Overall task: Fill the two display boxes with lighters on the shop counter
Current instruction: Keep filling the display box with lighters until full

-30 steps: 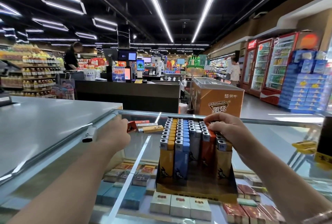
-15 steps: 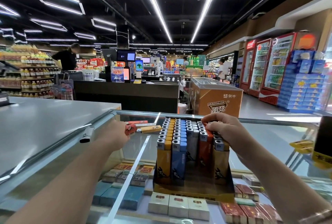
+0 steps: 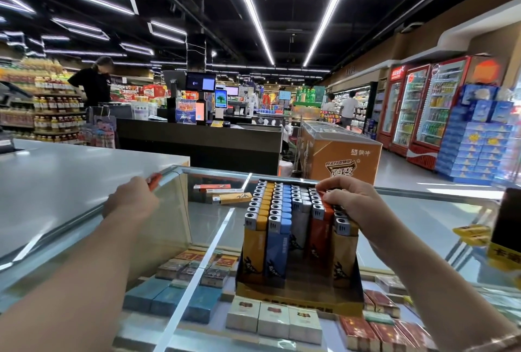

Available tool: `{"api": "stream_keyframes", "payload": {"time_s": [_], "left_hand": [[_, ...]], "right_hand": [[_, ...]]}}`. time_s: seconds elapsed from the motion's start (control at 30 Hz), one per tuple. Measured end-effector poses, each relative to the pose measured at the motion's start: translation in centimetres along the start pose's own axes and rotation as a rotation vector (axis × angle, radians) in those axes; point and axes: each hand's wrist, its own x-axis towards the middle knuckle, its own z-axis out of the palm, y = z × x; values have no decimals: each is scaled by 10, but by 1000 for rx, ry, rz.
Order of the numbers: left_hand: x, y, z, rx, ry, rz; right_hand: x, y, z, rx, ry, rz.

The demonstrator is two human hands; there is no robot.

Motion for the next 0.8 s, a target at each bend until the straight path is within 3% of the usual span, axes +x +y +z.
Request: {"api": "stream_keyframes", "payload": {"time_s": [0.1, 0.3, 0.5, 0.67, 0.8], "left_hand": [[1, 1, 4, 111, -69, 22], [-5, 10, 4, 246, -18, 88], [-16, 20, -4, 209, -139, 186], [-36, 40, -20, -390, -416, 158], [-54, 61, -38, -993, -477, 317]], "right_hand": [[0, -1, 0, -2, -7, -5], [-1, -2, 0, -28, 5, -16], [-1, -1, 0, -60, 7, -32], [0, 0, 0, -80, 0, -38], [0, -1, -1, -94, -10, -42]]}}
